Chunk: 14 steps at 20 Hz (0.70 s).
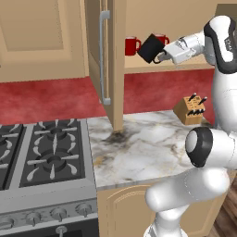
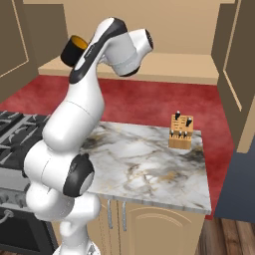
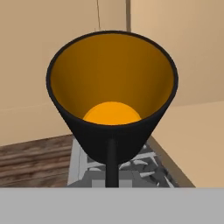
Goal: Pick the mug on the counter and place it in the cabinet with the handle facing the right, like the mugs already inside.
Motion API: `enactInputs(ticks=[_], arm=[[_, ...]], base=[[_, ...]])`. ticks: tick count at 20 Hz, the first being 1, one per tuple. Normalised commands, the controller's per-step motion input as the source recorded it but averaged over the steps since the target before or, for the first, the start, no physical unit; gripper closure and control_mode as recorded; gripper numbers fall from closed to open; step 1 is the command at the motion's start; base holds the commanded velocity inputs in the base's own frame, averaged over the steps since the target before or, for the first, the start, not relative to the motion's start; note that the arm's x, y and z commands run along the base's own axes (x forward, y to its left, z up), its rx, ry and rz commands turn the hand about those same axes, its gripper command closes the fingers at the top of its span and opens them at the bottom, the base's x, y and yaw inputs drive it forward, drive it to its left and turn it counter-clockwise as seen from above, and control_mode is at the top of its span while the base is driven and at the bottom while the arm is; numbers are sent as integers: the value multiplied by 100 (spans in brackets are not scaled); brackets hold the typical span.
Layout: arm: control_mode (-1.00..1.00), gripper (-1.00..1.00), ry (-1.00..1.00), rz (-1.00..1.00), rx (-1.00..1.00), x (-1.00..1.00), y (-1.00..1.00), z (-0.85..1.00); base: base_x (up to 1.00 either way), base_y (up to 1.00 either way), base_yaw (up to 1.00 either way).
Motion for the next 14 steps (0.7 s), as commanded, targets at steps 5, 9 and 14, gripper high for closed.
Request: enactInputs(ticks=[5,9,14], arm=[[-100,100,0,2,0,38,-12,-1],[-100,100,0,6,0,30,-1,-7],[-100,100,-2,4,0,28,0,-14]], base=[[0,0,0],[0,0,0],[0,0,0]])
